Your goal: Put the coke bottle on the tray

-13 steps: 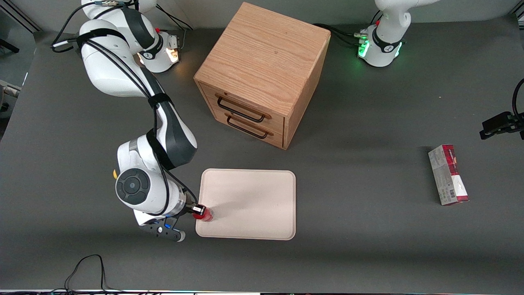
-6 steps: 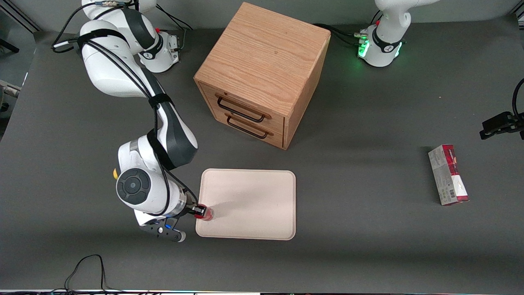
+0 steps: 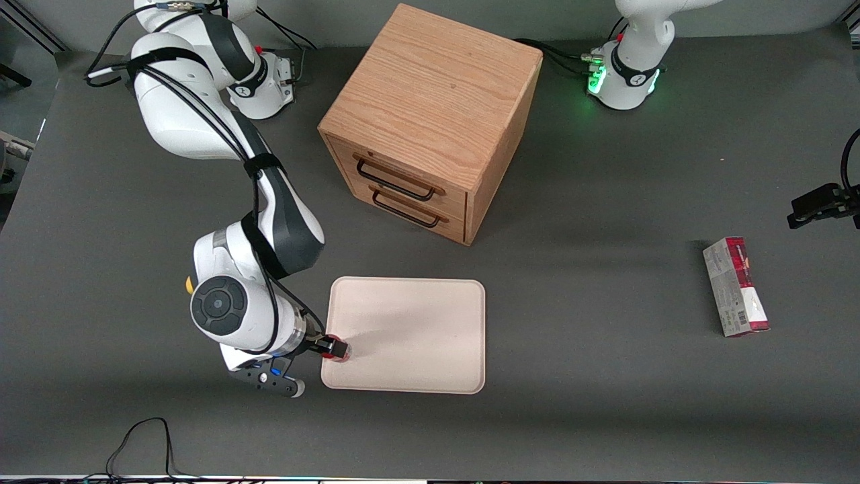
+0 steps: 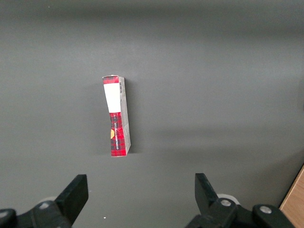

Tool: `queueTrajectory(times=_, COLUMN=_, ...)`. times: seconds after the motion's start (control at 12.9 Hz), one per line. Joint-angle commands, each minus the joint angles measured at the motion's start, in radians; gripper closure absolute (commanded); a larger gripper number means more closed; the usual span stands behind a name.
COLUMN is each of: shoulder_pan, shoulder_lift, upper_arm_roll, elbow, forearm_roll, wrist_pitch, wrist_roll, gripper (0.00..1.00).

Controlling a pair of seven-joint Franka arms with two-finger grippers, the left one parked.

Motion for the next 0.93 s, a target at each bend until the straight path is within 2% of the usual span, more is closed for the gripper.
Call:
queueTrajectory(times=0.0, shoulder_pan=0.011, shoulder_lift=0.009, upper_arm_roll=-0.005, elbow=0.035, forearm_roll=-0.017, wrist_pitch=-0.005, wrist_roll=0.026, gripper=0.0)
queueTrajectory(times=0.23, shoulder_pan=0.004, shoulder_lift=-0.018, upper_arm_roll=-0.007, elbow=0.034, forearm_roll=-0.016, wrist_pitch=-0.016, wrist_roll=0.018, gripper=0.0)
queueTrajectory(times=0.39, shoulder_pan=-0.002, shoulder_lift=-0.094, upper_arm_roll=-0.008, elbow=-0.052, forearm_roll=-0.014, wrist_pitch=-0.088, wrist_roll=-0.035, gripper=0.0)
queueTrajectory(times=0.85, shoulder_pan=-0.148, shoulder_lift=-0.527, upper_arm_roll=-0.014, elbow=-0.573, forearm_roll=0.025, wrist_pitch=-0.102, wrist_roll=-0.429, gripper=0.0)
